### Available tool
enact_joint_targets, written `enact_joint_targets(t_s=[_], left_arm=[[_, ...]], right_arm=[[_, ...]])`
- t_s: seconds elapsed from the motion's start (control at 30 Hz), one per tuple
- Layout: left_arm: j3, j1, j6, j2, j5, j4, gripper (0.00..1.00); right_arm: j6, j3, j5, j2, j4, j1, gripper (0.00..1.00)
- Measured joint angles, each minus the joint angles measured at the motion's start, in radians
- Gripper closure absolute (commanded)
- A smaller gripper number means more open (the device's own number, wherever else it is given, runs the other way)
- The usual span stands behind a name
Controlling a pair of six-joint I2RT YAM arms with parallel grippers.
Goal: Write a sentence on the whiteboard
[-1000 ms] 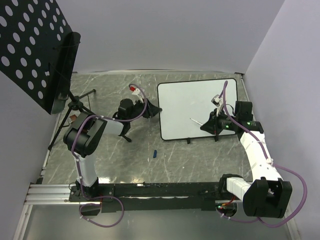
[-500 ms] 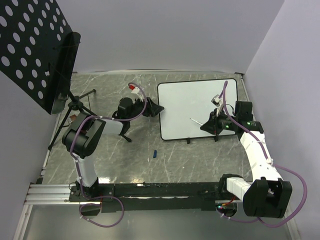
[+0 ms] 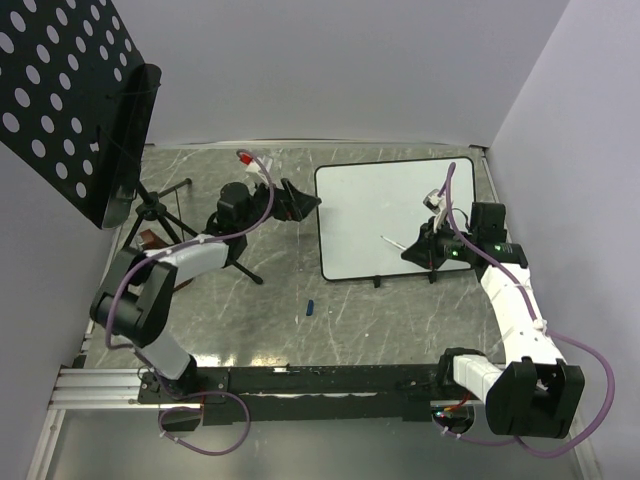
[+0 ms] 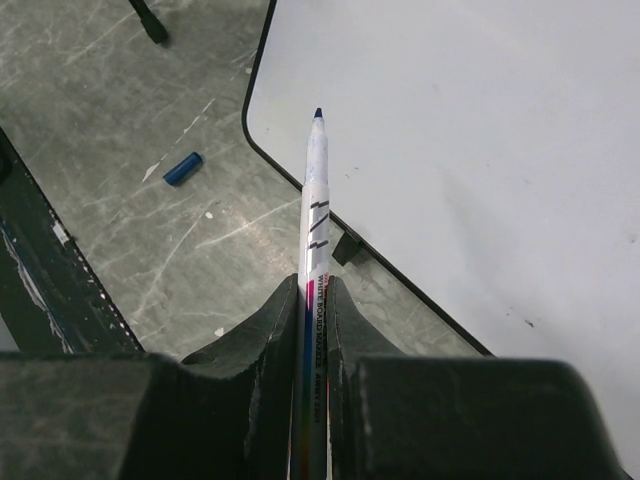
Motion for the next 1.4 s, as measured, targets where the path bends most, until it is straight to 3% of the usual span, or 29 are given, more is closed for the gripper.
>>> enact_joint_targets(t_s=[0.27,0.63,0.9,1.2,1.4], left_arm=[[0.037,0.0,0.071,-0.174,-0.031,-0.236,0.03],[0.127,0.004,0.2,-0.343,-0.099,-0.574,0.03],[0.066,0.029,0.274,-0.493,-0.105,-0.677,0.03],[-0.095,0.029,0.315,-0.657,-0.173,-0.688,0.03],[-0.1,0.029,0.322,-0.666,-0.17,-0.686,0.03]], right_arm=[[-0.003,0.013,0.005,-0.034,-0.024,0.0,1.0],[-0.049,0.195,0.05,-0.029,-0.139,0.002,1.0],[-0.059,0.203,0.103,-0.061,-0.174,0.027,1.0],[-0.06,0.227,0.14,-0.124,-0.172,0.055,1.0],[-0.06,0.248,0.144,-0.125,-0.169,0.1,1.0]])
